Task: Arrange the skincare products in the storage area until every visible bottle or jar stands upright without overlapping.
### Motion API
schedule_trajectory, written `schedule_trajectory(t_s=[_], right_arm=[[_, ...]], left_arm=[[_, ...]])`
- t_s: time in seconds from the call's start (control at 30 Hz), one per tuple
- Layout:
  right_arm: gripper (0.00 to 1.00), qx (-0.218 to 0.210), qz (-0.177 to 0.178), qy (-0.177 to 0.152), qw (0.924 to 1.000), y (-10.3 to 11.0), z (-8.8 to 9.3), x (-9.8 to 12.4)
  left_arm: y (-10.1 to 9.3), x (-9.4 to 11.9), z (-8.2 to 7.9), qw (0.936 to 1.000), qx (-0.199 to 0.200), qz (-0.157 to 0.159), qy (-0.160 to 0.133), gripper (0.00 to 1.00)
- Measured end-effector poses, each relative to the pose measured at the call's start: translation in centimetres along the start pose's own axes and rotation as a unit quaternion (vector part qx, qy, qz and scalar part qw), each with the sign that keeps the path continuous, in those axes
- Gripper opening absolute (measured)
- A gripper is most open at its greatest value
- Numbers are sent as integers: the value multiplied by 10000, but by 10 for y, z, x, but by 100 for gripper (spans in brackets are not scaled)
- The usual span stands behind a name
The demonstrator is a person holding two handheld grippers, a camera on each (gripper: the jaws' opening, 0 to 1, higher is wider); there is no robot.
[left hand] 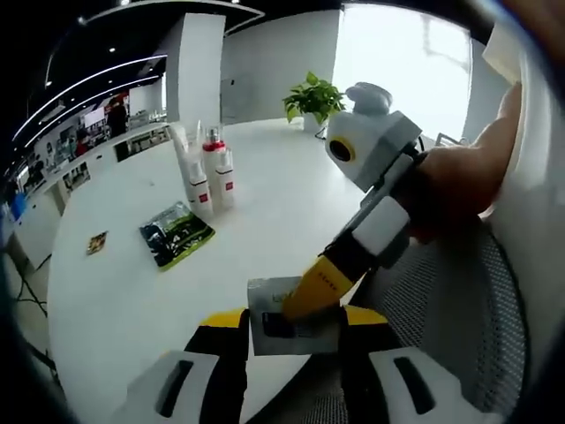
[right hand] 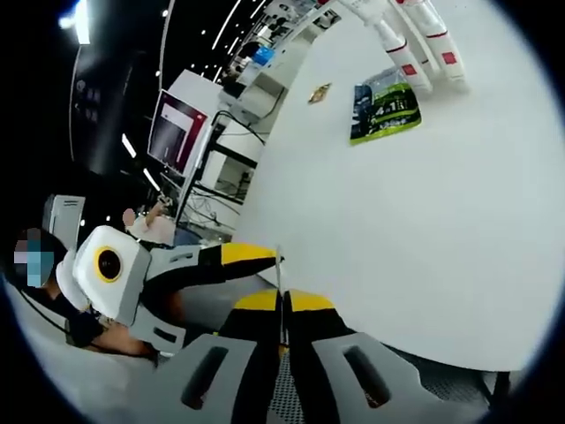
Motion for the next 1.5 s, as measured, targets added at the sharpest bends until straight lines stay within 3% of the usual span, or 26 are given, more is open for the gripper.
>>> schedule_trajectory(t_s=[0.23, 0.37, 0.47, 0.53, 0.63, 0.8, 0.93, 1.03, 1.07, 1.17, 1.2, 1.33, 1.4, 1.43, 1.5], right_arm=[[0, 72, -119, -156, 9998, 1, -9, 13], [0, 216, -179, -237, 9993, -4, -20, 30], [0, 158, -391, -206, 9989, -4, -23, 39], [0, 194, -681, -181, 9973, 4, -25, 47], [0, 337, -1069, -209, 9935, 18, -28, 57], [0, 633, -1491, -90, 9867, 37, -27, 63], [0, 704, -1838, -20, 9804, 49, -29, 65], [0, 791, -1930, 44, 9780, 55, -30, 65], [0, 788, -1968, 63, 9773, 57, -30, 65], [0, 826, -2022, 116, 9758, 61, -28, 64], [0, 837, -2030, 117, 9755, 61, -28, 64], [1, 548, -2215, -175, 9735, 67, -37, 61], [4, 693, -2045, -426, 9755, 65, -43, 58], [7, 807, -1910, -659, 9760, 63, -47, 57], [10, 727, -1922, -737, 9759, 64, -48, 56]], left_arm=[[0, 3, -4, 9994, -148, 117, -288, 43], [0, 9, -13, 9937, 707, 412, -768, 48], [7, 16, -24, 9871, 960, 498, -1179, 49], [7, 23, -34, 9738, 1486, 830, -1511, 49], [2, 26, -41, 9553, 1998, 1338, -1722, 49], [-7, 29, -44, 9453, 2143, 1701, -1776, 45], [-11, 35, -46, 9304, 2388, 2087, -1838, 28], [-11, 43, -52, 9120, 2681, 2334, -2048, 22], [-10, 45, -52, 9091, 2726, 2379, -2063, 20], [-15, 52, -53, 8920, 2907, 2766, -2080, 12], [-14, 53, -54, 8905, 2913, 2787, -2110, 9], [-7, 63, -58, 8717, 3097, 2945, -2397, 1], [-2, 65, -58, 8701, 3156, 2868, -2472, 0], [4, 67, -60, 8631, 3281, 2810, -2618, 0], [14, 72, -62, 8471, 3522, 2786, -2842, 0]])
Point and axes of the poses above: the point that each gripper's makers call its tool centre point, and the gripper's own axes: x roughly backward along the fingers, y roughly to its left, z roughly out of its underside, the point moved 1 cm from there along x, roughly backward along the fingers, and after that the axes turned 5 degrees about y, right-handed, at the moved point
